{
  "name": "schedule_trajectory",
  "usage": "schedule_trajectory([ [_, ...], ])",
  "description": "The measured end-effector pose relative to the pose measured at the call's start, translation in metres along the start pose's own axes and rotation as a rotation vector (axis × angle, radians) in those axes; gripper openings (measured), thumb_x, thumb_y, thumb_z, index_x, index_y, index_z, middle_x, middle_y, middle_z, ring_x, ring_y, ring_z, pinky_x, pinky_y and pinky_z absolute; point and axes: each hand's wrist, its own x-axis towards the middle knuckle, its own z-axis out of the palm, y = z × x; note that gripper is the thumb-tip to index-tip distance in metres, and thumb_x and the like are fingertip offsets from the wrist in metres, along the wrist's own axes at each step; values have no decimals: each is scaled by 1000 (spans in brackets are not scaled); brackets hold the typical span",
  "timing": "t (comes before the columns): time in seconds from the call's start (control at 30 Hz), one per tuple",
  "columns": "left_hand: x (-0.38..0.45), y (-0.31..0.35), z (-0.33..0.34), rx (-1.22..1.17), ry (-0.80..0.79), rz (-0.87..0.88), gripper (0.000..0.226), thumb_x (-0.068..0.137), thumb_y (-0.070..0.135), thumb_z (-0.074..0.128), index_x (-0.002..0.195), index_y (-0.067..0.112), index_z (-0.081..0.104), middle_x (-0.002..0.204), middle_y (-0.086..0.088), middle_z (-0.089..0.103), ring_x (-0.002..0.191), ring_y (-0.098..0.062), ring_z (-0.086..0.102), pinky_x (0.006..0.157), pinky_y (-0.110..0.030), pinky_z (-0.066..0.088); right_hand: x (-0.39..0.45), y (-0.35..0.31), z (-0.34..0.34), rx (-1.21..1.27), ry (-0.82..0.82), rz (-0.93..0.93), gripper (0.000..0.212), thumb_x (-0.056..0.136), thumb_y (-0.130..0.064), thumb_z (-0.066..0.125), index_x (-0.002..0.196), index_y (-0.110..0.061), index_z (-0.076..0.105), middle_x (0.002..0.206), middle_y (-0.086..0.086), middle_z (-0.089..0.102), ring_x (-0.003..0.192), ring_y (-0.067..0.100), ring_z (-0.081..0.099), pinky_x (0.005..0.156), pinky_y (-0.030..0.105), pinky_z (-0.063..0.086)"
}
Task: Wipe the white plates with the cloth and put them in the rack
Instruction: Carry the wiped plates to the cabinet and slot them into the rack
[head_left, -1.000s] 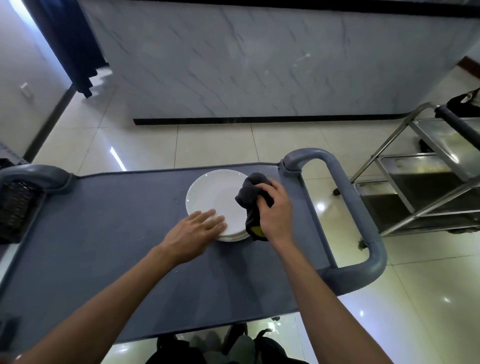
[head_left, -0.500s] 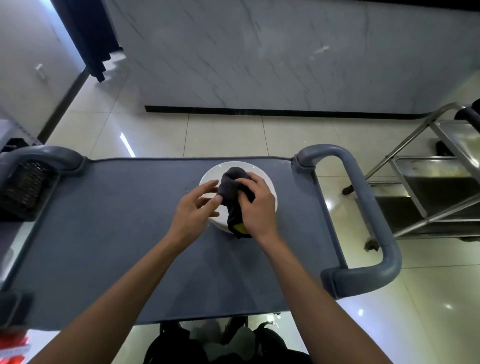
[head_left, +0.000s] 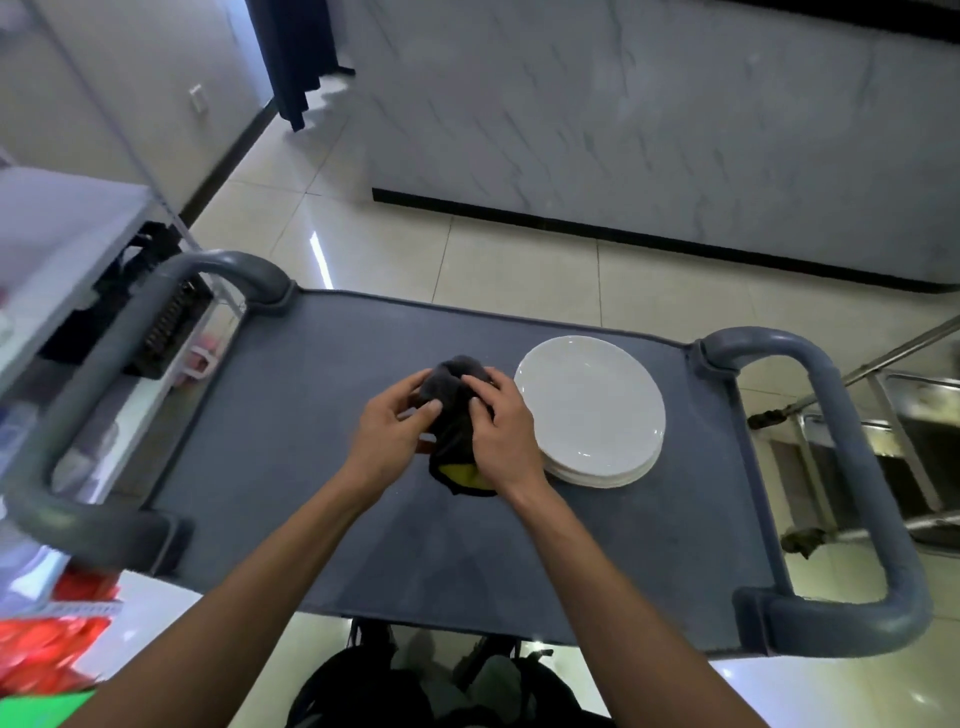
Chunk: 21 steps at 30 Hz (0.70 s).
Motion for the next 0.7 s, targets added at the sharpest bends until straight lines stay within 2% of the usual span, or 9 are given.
schedule_trajectory([
  [0.1,6,-9,-25,31,26,-46,35,100,6,56,133,19,63,117,-7,71,102,-25,71,70,-37,61,-1,-4,24,3,-54,70,40,101,1,43,134,-8,63,148,6,47,137,16,42,108,6,25],
  [0.13,9,-14,-31,41,37,-67,34,100,6,56,131,19,64,117,-7,71,102,-25,71,70,-39,62,-1,-5,32,9,-68,95,41,101,2,41,135,-7,62,148,6,46,137,16,42,107,4,24],
  [0.23,17,-28,-48,69,54,-142,32,100,7,57,126,22,67,117,-7,71,102,-28,70,72,-46,63,-3,-3,54,3,-92,157,43,101,5,38,137,-5,60,150,8,43,138,19,42,112,16,28],
  [0.33,28,-40,-59,110,73,-196,29,98,7,56,119,23,69,116,-6,71,102,-27,71,74,-51,62,-2,6,76,-65,-98,218,44,100,5,39,138,-4,59,153,11,41,140,24,41,115,21,27],
  [0.47,41,-52,-66,248,68,-238,27,95,10,60,112,28,67,113,-6,72,93,-21,70,78,-44,61,-2,13,93,-104,-112,312,45,100,5,42,140,-6,57,156,12,37,144,25,37,117,23,23],
  [0.53,45,-56,-66,326,40,-234,29,93,12,63,117,28,67,114,-2,71,100,-20,69,88,-47,59,-2,17,96,-123,-121,334,45,100,4,44,141,-7,56,157,11,36,144,24,36,116,22,22],
  [0.57,45,-56,-66,372,28,-228,32,93,12,65,122,25,66,116,1,70,103,-18,67,93,-45,57,-1,18,96,-134,-127,342,46,99,5,45,142,-7,56,157,12,35,145,24,35,115,21,21],
  [0.63,47,-56,-65,484,-8,-210,38,93,12,65,131,17,63,115,5,63,108,-13,61,97,-31,50,-1,23,95,-143,-136,362,47,97,5,47,142,-7,55,157,12,36,145,23,35,113,16,19],
  [0.7,48,-56,-67,572,-52,-194,41,94,13,65,135,14,61,119,3,64,112,-15,59,98,-28,46,0,25,92,-157,-150,381,46,97,1,50,143,-8,54,155,11,40,144,22,36,114,17,19],
])
